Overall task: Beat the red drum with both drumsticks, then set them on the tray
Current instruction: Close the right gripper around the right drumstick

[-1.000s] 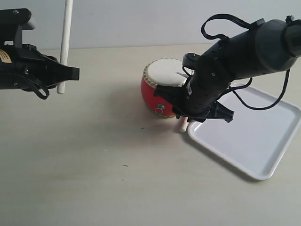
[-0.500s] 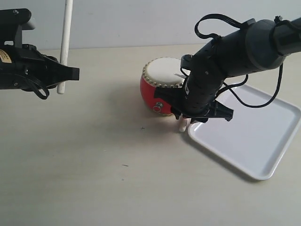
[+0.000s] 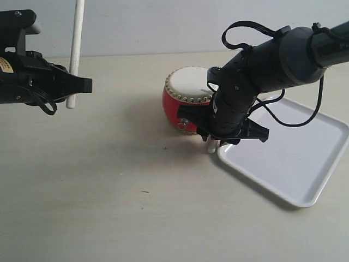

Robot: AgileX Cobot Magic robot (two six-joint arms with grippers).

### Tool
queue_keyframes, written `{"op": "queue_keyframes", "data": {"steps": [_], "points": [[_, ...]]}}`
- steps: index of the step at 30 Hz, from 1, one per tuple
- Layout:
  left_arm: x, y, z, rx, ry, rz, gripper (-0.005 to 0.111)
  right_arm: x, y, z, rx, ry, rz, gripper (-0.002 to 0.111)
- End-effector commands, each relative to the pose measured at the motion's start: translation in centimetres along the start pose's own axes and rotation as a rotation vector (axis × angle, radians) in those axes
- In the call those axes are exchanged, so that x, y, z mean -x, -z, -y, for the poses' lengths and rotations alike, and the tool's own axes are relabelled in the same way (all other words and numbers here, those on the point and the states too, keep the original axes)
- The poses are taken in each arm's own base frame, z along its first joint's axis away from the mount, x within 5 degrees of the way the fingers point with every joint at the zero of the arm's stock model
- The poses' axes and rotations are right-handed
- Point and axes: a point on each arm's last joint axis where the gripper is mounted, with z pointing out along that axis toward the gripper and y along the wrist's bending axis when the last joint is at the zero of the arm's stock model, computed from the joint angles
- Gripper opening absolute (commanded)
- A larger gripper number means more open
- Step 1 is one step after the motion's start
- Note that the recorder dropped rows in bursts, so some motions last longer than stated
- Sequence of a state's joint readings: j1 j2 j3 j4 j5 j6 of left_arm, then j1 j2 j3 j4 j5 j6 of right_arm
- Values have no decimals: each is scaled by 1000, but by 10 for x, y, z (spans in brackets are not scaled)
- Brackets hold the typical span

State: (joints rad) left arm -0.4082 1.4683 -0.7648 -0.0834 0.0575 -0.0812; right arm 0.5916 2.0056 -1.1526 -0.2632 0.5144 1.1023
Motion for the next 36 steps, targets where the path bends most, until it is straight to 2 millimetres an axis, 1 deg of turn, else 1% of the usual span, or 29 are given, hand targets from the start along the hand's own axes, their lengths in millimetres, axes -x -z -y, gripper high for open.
{"op": "queue_keyframes", "data": {"steps": [1,14,26,32,36], "points": [[2,2,0,-2,15,20,0,0,-3,-1,1,16,1,39],[2,2,0,-2,15,22,0,0,-3,-2,6,-38,4,39],[4,2,0,-3,15,36,0,-1,-5,-1,0,-41,-1,38],[4,2,0,-3,15,36,0,-1,-6,-1,-4,-40,-3,31],[4,2,0,-4,15,38,0,-2,-6,0,-13,-42,-7,31]]}}
